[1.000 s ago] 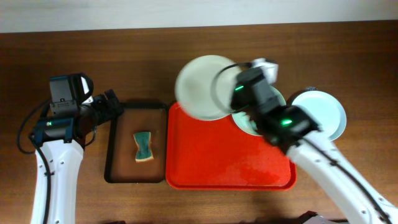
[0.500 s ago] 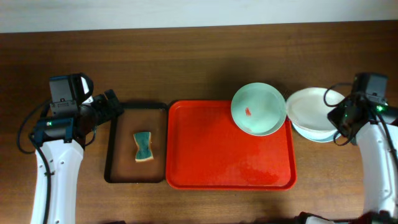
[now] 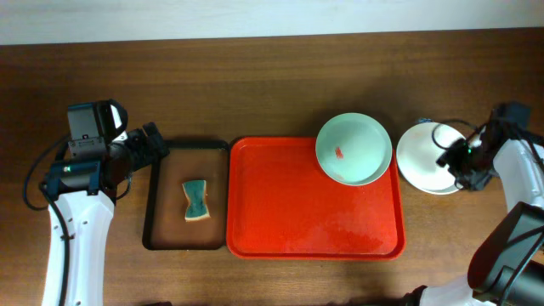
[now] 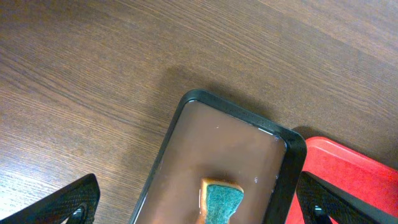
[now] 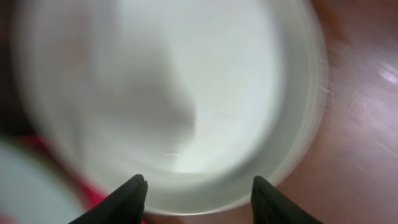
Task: Clean dirty plates on tray and stack at the side
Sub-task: 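Slide the pale green plate left and grip its rim with the right gripper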
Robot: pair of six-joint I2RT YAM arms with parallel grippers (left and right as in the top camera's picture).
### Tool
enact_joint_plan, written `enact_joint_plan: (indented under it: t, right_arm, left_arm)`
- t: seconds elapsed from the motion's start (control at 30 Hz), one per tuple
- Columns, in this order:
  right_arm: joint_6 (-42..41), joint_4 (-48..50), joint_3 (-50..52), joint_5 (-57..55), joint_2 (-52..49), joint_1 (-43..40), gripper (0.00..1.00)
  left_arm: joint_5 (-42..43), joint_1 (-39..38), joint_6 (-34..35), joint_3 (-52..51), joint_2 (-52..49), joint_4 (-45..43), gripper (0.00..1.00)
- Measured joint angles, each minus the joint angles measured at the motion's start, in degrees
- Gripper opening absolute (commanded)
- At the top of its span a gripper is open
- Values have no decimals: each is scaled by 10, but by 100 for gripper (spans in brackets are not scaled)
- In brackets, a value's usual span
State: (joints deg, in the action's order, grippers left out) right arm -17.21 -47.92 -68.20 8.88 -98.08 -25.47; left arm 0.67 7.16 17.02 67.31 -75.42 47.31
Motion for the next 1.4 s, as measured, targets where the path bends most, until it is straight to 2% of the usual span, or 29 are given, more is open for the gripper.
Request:
enact_joint_plan:
  t: [0.07,0.1,0.13,0.2,0.4,0.5,0.6,0.73,0.87,0.97,1.13,1.33,1.37,1.4]
  right_arm:
    - [87,17,-35,31,0,73,39]
    - [104,26,-37,37,0,93,39]
    - [144,61,-38,34,0,134,38]
    - [194,108,-40,-16,0,205,38]
    - [228,169,-40,-76,-68,237,38]
    - [241,171,-40,-87,-102,236,16]
    - [239,171,-40,-90,-112,236,4]
    - [203,133,-43,-81,-107,237,4]
    - [112,14,-40,37,-43,245,4]
    - [86,-60,-40,64,-35,288,4]
    - [73,-96,-40,75,-35,391,4]
    - [34,-85,-28,30,-35,398,5]
    - [16,-80,-9,24,-35,398,8]
    - [-6,-71,12,20,-34,398,20]
  left_arm:
    - [0,0,0,0,0,0,99]
    - [0,0,0,0,0,0,99]
    - [0,0,0,0,0,0,99]
    - [0,0,0,0,0,0,99]
    - [0,0,0,0,0,0,99]
    - [0,0,0,0,0,0,99]
    - [0,0,0,0,0,0,99]
    - [0,0,0,0,0,0,99]
    - [0,0,0,0,0,0,99]
    - [0,0,0,0,0,0,99]
    - [0,0,0,0,0,0,99]
    - [0,0,0,0,0,0,99]
    - [0,0,0,0,0,0,99]
    - [0,0,0,0,0,0,99]
